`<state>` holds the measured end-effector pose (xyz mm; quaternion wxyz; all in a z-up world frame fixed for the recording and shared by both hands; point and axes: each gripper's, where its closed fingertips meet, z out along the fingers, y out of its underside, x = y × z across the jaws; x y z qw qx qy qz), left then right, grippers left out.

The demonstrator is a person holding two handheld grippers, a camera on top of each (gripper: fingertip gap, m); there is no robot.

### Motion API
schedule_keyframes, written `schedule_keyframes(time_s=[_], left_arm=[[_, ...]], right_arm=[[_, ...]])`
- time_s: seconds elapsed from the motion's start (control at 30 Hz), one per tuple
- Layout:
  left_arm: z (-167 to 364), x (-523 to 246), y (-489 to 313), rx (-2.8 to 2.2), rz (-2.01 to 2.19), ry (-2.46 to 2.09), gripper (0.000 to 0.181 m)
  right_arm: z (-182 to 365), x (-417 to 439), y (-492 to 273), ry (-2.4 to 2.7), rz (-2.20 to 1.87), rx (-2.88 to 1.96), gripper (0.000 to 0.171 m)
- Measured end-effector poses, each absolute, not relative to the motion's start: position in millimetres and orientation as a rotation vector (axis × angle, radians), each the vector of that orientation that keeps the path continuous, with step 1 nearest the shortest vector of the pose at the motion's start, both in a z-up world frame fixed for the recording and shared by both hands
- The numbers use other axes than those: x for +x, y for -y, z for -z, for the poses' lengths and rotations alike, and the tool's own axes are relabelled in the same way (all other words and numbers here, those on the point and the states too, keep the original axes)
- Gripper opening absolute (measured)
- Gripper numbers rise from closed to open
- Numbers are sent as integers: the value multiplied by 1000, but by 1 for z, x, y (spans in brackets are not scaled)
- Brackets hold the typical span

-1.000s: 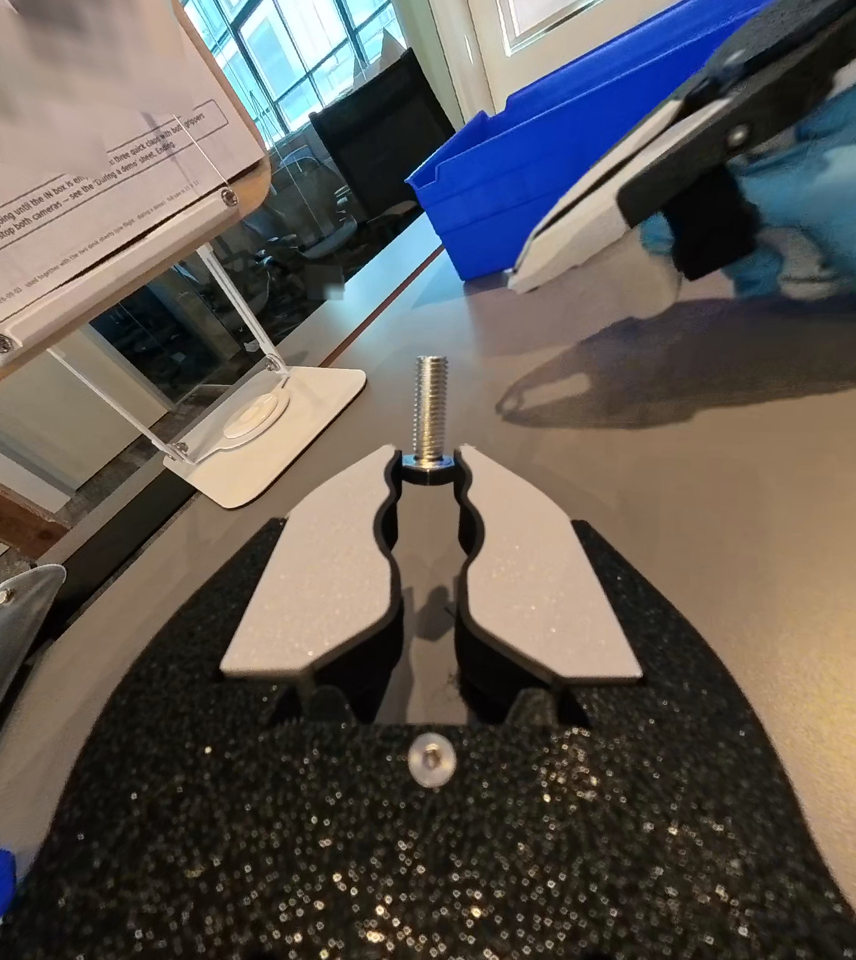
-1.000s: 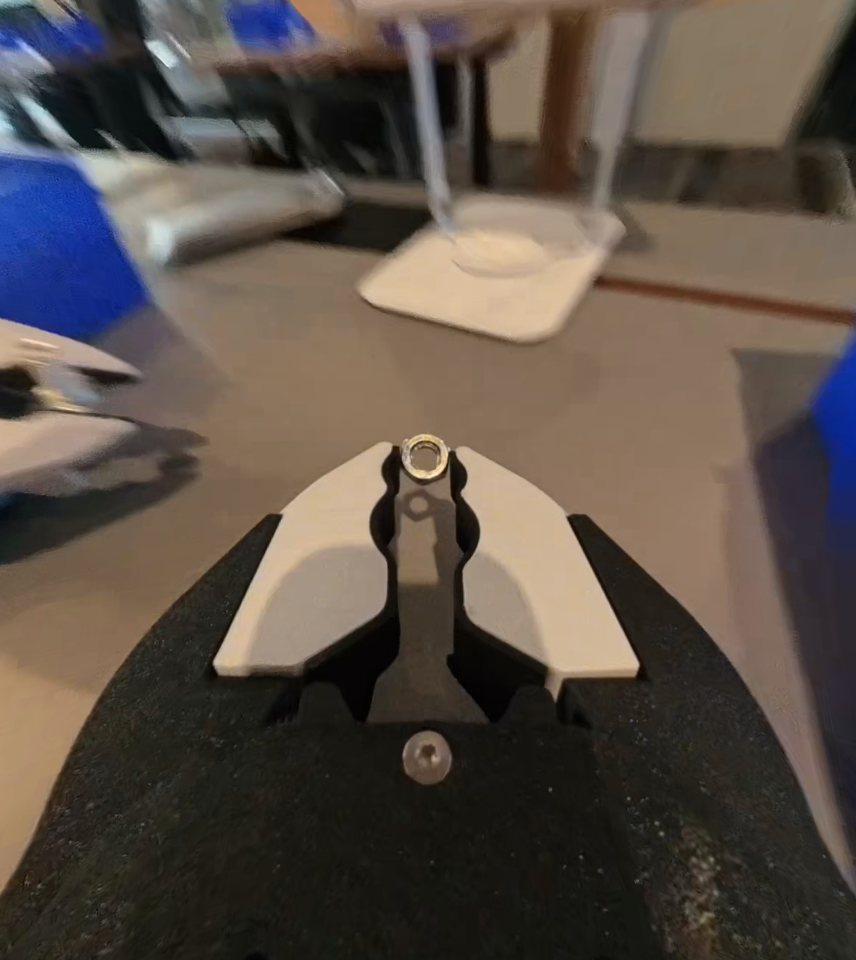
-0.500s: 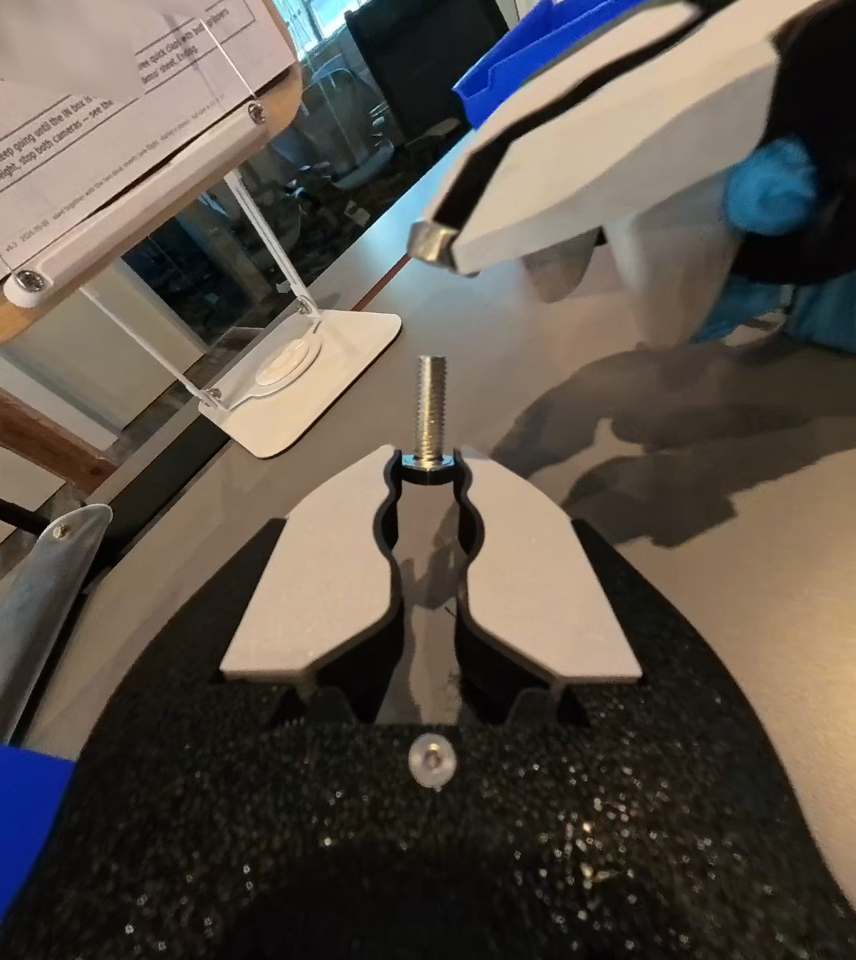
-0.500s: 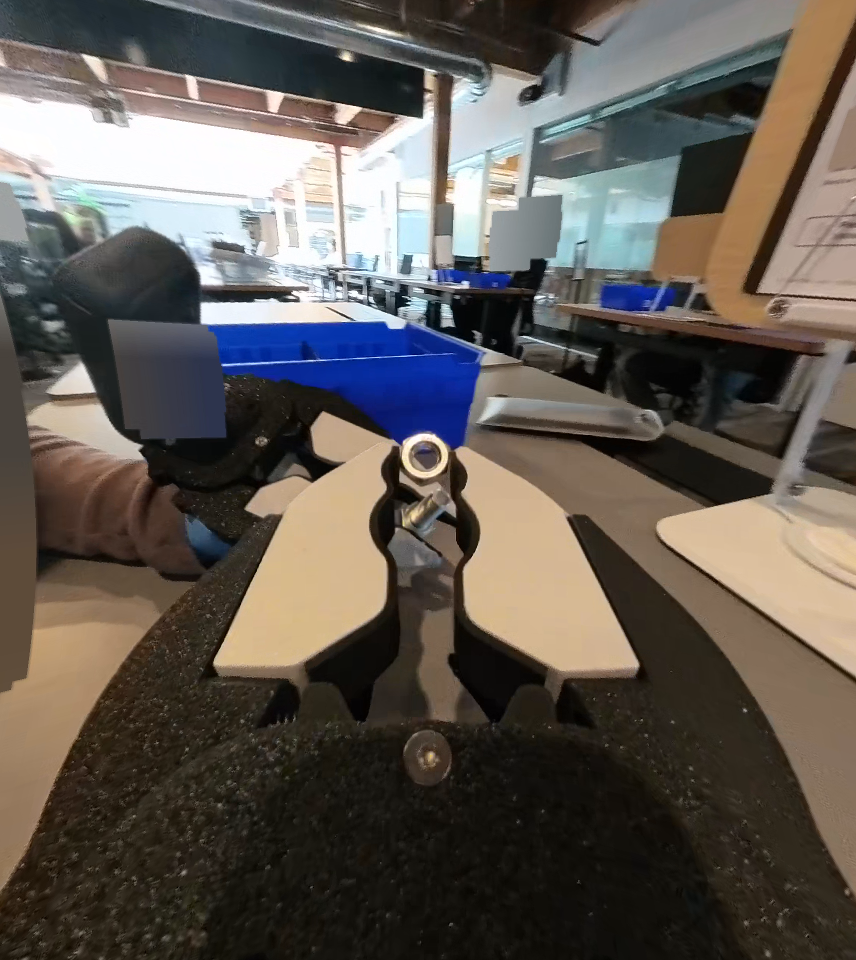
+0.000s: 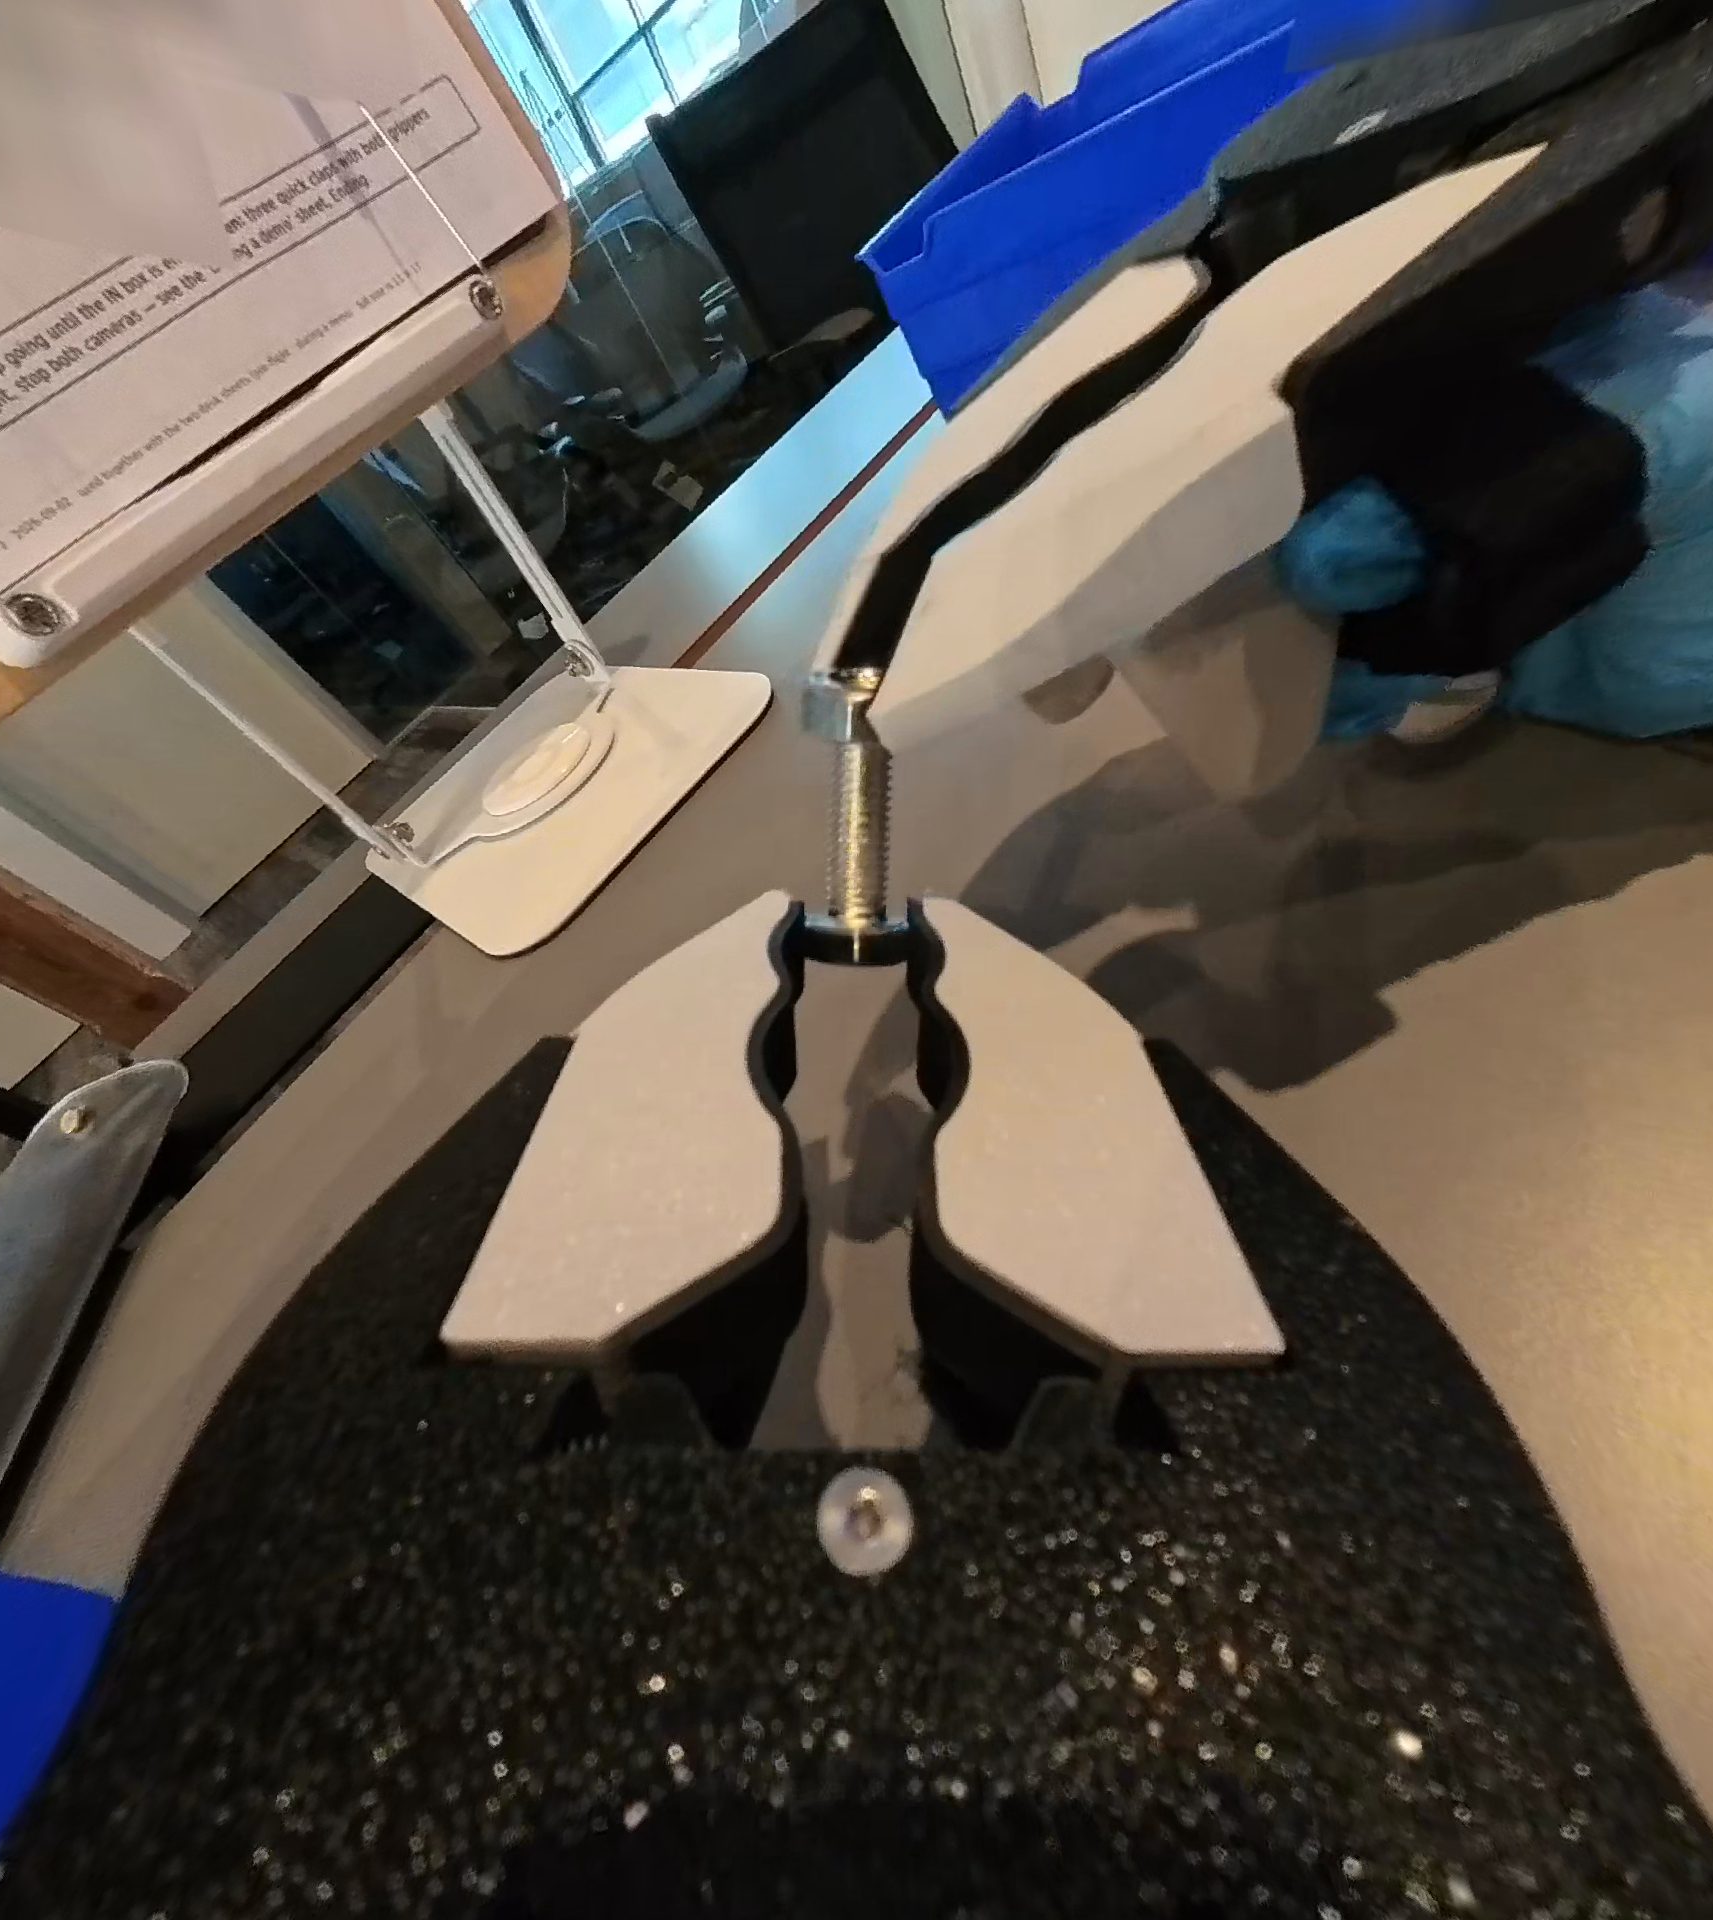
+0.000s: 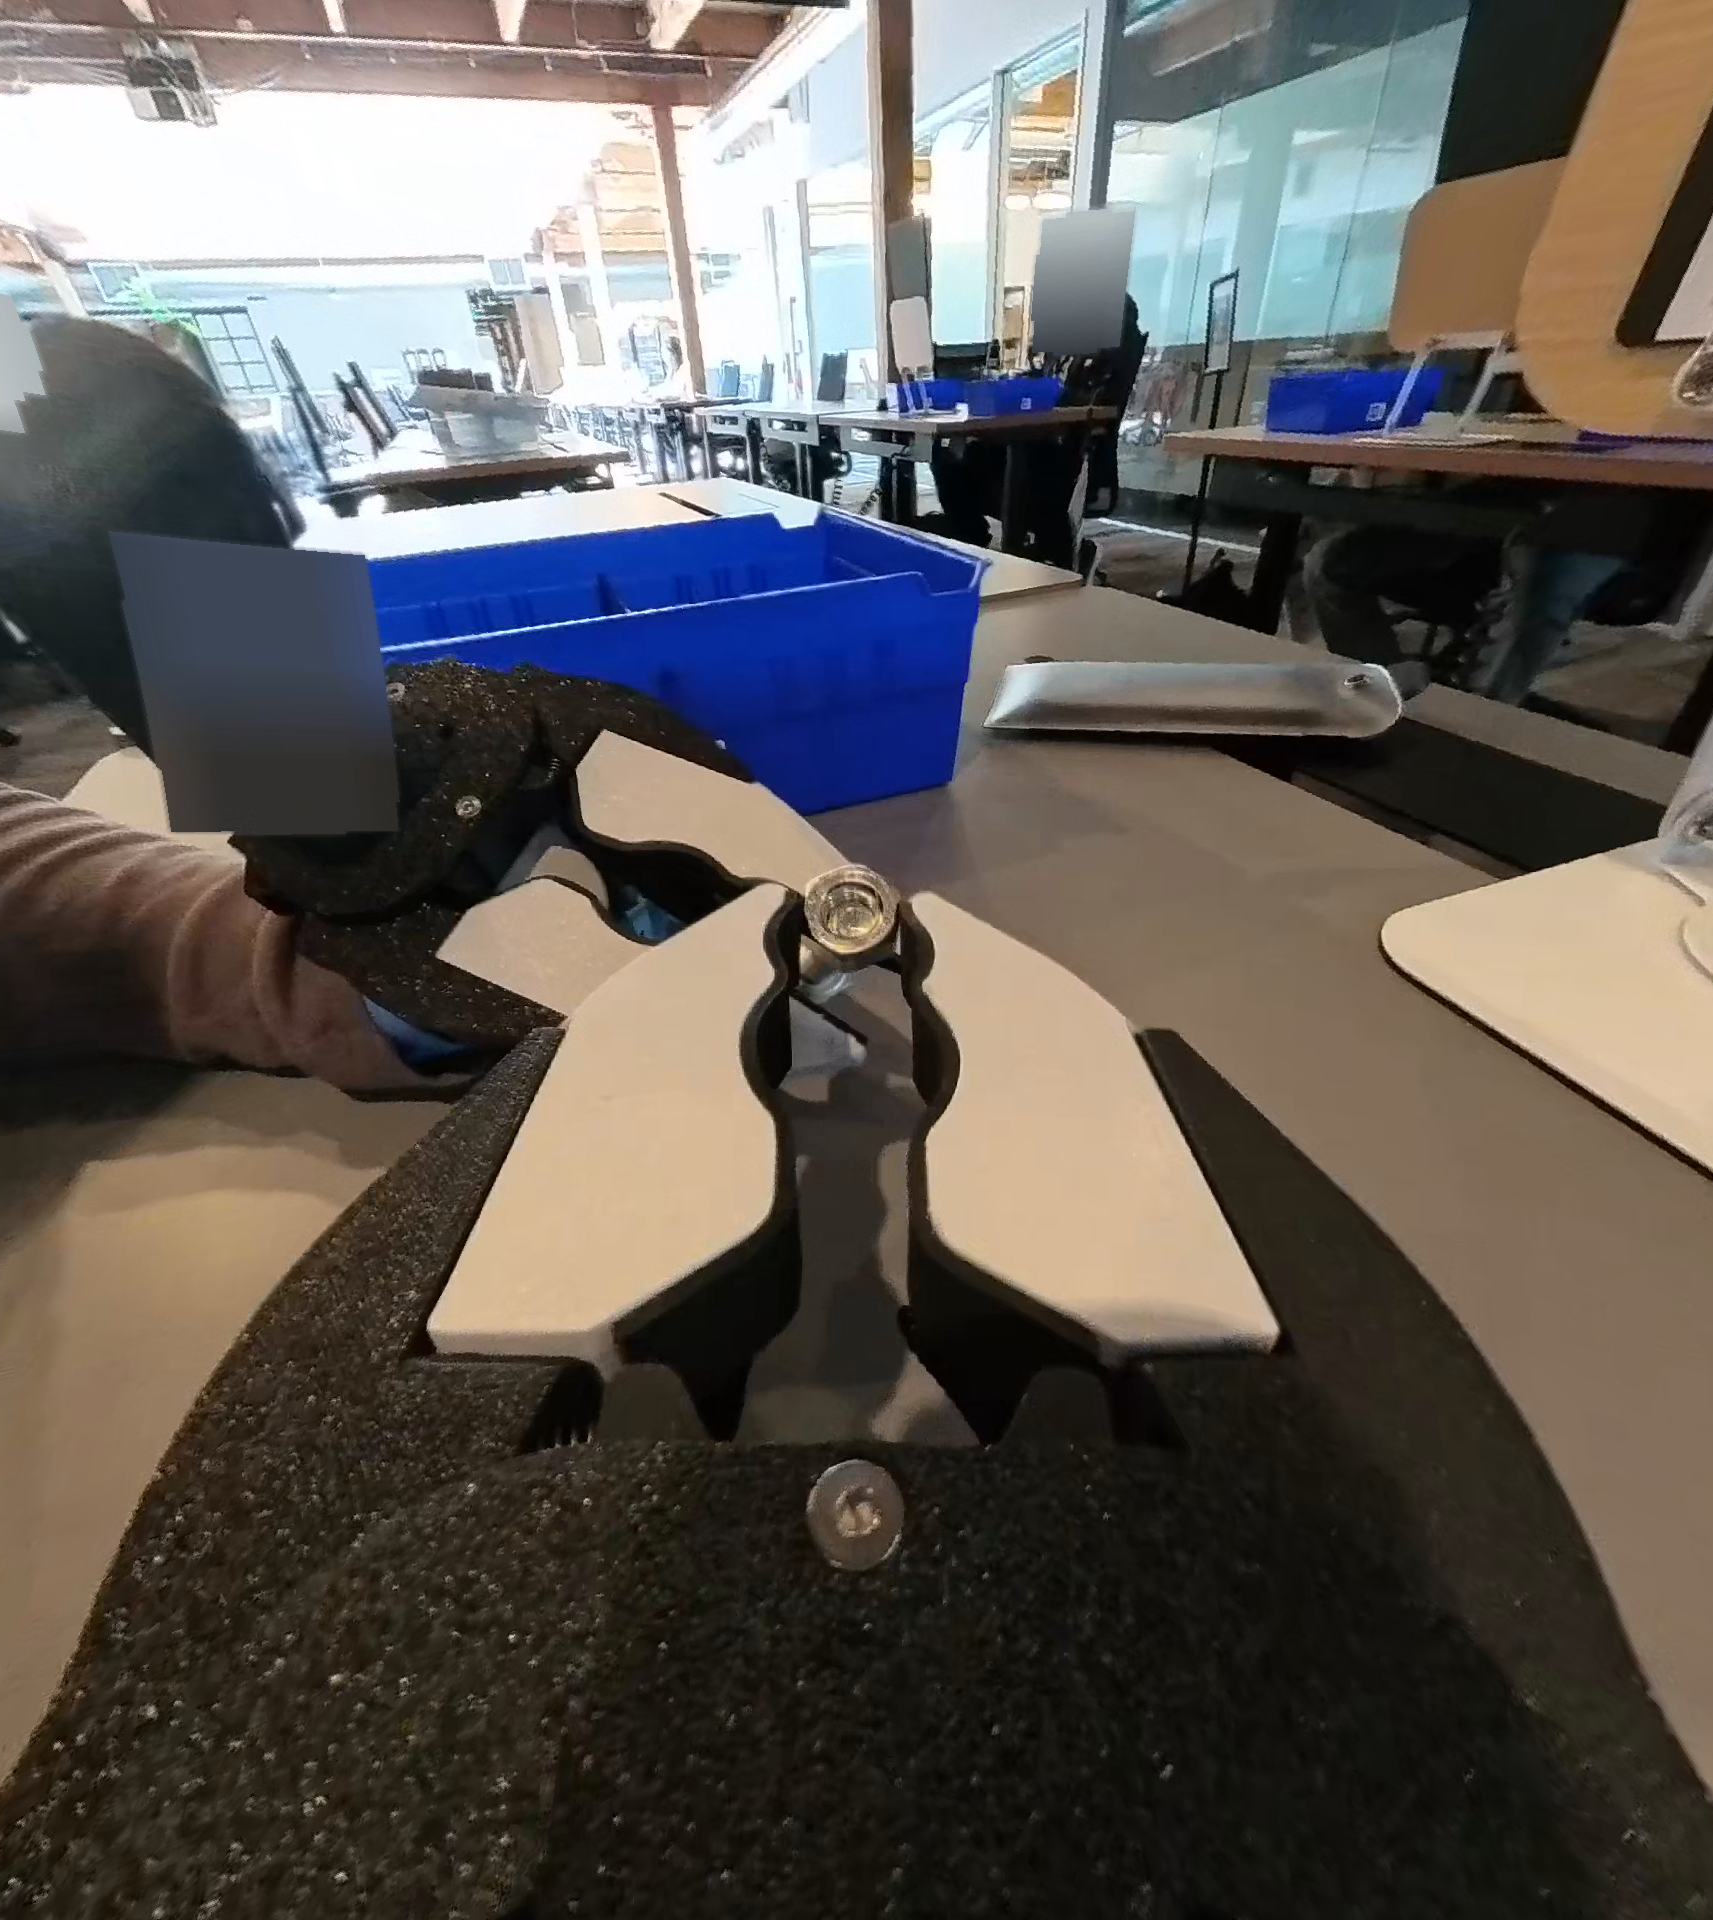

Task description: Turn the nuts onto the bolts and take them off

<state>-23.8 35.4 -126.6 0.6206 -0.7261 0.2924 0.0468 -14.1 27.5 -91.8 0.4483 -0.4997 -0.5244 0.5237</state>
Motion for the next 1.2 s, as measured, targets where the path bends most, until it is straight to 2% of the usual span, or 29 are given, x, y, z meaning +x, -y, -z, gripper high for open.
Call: schedule_keyframes(time_s=[0.47,1.2], left_arm=[[107,-2,-19,-1496,151,-756,18],[110,-2,-22,-1513,105,-760,18]], right_arm=[[76,5,-10,1321,-1680,-1121,17],[80,1,-13,1323,-1590,-1133,21]])
